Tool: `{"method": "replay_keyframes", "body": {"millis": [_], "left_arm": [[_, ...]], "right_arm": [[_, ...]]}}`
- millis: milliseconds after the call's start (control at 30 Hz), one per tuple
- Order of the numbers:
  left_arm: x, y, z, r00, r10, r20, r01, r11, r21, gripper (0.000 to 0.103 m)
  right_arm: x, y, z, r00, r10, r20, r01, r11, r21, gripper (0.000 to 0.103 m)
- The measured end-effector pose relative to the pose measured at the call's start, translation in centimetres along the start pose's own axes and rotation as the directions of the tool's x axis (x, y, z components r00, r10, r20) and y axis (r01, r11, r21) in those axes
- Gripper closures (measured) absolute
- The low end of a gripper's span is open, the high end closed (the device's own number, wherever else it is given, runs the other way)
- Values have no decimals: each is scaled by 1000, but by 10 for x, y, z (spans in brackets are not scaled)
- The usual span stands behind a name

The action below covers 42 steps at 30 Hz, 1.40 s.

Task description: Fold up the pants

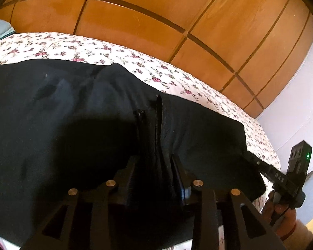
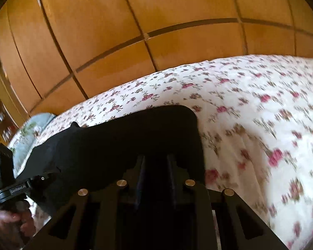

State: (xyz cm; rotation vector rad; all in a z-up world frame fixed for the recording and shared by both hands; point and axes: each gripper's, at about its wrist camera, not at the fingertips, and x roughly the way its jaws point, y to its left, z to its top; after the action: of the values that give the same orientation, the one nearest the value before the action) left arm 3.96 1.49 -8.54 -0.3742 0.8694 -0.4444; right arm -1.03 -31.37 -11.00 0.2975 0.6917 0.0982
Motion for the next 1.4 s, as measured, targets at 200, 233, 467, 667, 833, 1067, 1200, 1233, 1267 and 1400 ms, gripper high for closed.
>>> {"method": "replay_keyframes", "body": {"millis": [200, 233, 467, 667, 833, 1067, 1200, 1233, 1267, 1400], "left_arm": [[-13, -2, -9, 1000, 12, 22, -13, 999, 35, 64], [-16, 2, -8, 1000, 13, 24, -13, 1000, 12, 64], [-40, 14, -11, 998, 8, 55, -7, 1000, -25, 64], [-67, 35, -15, 986, 116, 119, -108, 991, -73, 64], [-93, 67, -20, 966, 205, 157, -176, 968, -181, 64], [-127, 104, -32, 925, 313, 215, -249, 927, -279, 42], [-150, 119, -42, 894, 364, 262, -267, 902, -340, 42], [-158, 124, -45, 882, 380, 278, -271, 893, -360, 42], [-162, 128, -47, 872, 398, 287, -278, 882, -380, 42], [-178, 154, -59, 840, 465, 280, -289, 820, -494, 42]], "right_arm": [[-18, 20, -8, 993, -114, -5, 113, 989, -92, 83], [-21, 27, -5, 992, -124, 3, 123, 987, -100, 82], [-8, 87, -6, 999, 20, -34, -27, 972, -234, 82], [26, 130, -15, 985, 118, -122, -148, 950, -274, 82], [55, 143, -25, 977, 100, -187, -153, 944, -291, 82], [55, 138, -31, 983, 123, -136, -154, 955, -252, 80], [55, 138, -30, 984, 123, -130, -151, 959, -241, 80], [54, 138, -31, 984, 123, -130, -151, 960, -234, 80], [54, 138, -31, 984, 121, -129, -149, 962, -230, 80], [54, 140, -32, 986, 109, -124, -137, 962, -237, 79]]}}
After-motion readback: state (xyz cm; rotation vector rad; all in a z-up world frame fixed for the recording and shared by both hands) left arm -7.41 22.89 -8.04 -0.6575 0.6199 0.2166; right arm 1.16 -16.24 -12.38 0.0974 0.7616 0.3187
